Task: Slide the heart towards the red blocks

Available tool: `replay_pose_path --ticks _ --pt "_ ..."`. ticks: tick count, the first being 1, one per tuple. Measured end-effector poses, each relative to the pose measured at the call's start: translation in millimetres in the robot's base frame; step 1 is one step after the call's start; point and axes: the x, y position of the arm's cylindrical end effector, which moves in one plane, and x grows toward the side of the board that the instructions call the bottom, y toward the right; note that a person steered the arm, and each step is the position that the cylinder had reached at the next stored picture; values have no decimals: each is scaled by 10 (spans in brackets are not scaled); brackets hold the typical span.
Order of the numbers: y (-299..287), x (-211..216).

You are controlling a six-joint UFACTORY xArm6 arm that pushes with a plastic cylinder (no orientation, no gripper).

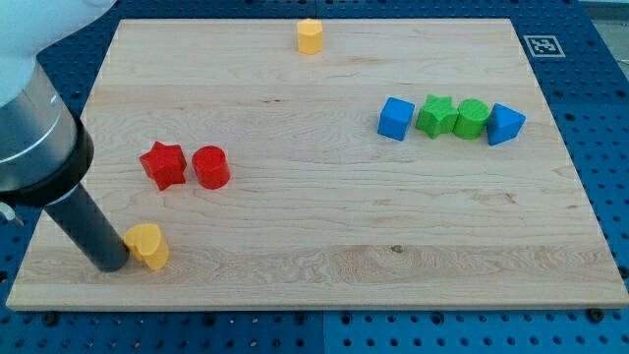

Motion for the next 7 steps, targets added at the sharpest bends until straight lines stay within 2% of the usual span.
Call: replay_pose_path --ticks 2,7 --pt "191 107" --pt "263 7"
